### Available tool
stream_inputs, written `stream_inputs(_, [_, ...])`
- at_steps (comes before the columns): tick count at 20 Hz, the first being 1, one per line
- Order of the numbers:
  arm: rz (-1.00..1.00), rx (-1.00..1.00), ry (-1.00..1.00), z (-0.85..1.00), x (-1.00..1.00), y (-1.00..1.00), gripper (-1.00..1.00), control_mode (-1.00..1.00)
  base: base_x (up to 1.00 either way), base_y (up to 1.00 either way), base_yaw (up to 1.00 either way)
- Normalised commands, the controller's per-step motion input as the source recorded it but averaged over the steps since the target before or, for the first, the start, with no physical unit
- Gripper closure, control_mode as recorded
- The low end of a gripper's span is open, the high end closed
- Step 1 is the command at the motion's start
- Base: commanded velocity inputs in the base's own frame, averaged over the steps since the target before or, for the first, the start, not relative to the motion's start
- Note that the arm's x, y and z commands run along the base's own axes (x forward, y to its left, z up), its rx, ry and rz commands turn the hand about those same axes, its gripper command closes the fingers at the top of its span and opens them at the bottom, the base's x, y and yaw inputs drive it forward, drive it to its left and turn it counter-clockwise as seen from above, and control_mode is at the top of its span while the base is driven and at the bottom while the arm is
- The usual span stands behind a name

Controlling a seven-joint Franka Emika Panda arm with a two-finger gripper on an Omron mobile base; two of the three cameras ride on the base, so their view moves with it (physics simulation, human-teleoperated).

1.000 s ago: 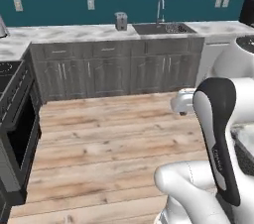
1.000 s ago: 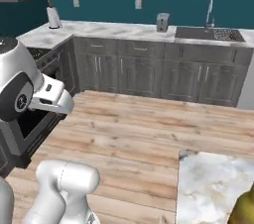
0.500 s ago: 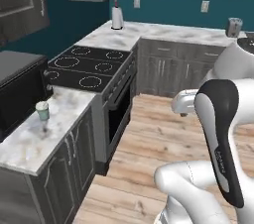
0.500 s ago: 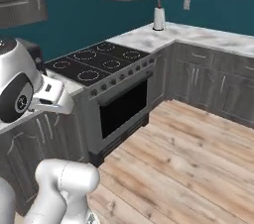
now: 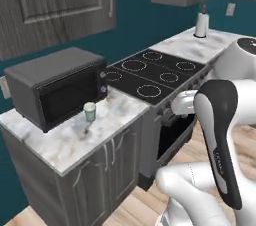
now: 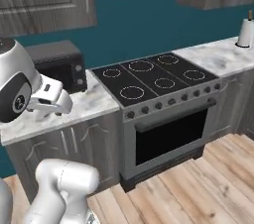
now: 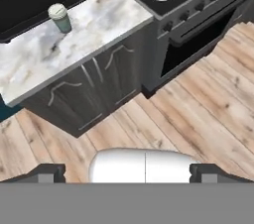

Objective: Move the drinks to the dining counter.

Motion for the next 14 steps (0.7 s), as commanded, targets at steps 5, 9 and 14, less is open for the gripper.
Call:
stream_inputs(5, [0.0,0.0,0.0,0.0,0.0,0.0,-1.0,1.0,0.85,-0.04,0.76])
stream_inputs(9, [0.0,0.0,0.0,0.0,0.0,0.0,-1.0,1.0,0.34,0.22,0.64])
stream_inputs(14, [0.0,0.0,0.0,0.0,0.0,0.0,-1.0,1.0,0.27,0.28,0.28])
